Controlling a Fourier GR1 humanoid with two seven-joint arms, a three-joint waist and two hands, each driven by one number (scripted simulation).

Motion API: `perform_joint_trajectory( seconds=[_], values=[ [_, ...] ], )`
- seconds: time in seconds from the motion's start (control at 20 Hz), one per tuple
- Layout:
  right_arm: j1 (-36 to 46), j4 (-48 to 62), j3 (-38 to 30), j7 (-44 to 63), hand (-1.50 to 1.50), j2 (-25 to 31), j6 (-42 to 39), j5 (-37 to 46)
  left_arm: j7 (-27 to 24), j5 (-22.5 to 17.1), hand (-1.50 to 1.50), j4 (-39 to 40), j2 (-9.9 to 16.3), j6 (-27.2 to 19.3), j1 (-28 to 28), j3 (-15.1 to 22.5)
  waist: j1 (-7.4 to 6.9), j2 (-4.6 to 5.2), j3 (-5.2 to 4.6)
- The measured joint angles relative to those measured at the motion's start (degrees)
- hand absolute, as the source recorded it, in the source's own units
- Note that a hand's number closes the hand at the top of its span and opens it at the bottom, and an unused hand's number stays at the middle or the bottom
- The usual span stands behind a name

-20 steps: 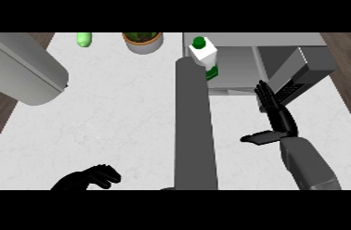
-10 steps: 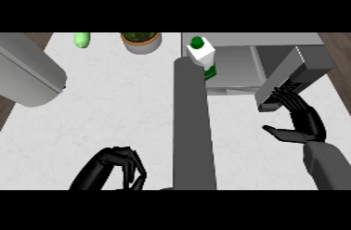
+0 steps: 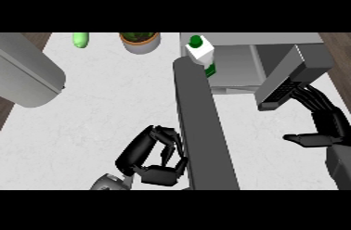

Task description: Pick up the milk, place it into the microwave and close the microwave

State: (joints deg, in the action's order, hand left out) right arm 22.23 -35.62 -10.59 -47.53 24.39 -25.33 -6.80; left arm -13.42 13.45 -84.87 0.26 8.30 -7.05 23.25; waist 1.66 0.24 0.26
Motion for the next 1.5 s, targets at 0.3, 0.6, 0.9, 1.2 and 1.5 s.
perform_joint_trajectory(
  seconds=[0.3,0.6,0.9,1.2,1.5],
  values=[
    [-0.47,-4.88,0.05,2.65,-1.50,1.74,-1.37,-3.13,1.63,-1.86,1.50,9.45,0.16,-7.69,-9.23,8.45,0.94,0.13,0.08],
    [0.08,-10.14,0.70,6.47,-1.50,3.04,-4.28,-6.91,4.91,-8.39,1.50,17.61,0.82,-15.12,-16.49,15.27,2.75,0.26,-0.02],
    [2.54,-14.98,2.09,11.44,-1.50,3.44,-7.00,-10.51,6.21,-15.72,-1.50,23.26,1.22,-18.97,-22.45,21.14,5.63,0.87,-0.02],
    [5.17,-19.45,3.74,16.02,-1.50,3.25,-9.78,-14.10,4.52,-23.59,1.50,25.19,1.80,-22.91,-26.61,22.71,8.57,1.65,-0.19],
    [8.07,-23.67,4.96,19.90,-1.50,3.07,-11.59,-17.44,2.89,-30.22,1.50,27.22,2.11,-26.03,-29.62,22.26,11.89,2.34,-0.44]
  ],
)
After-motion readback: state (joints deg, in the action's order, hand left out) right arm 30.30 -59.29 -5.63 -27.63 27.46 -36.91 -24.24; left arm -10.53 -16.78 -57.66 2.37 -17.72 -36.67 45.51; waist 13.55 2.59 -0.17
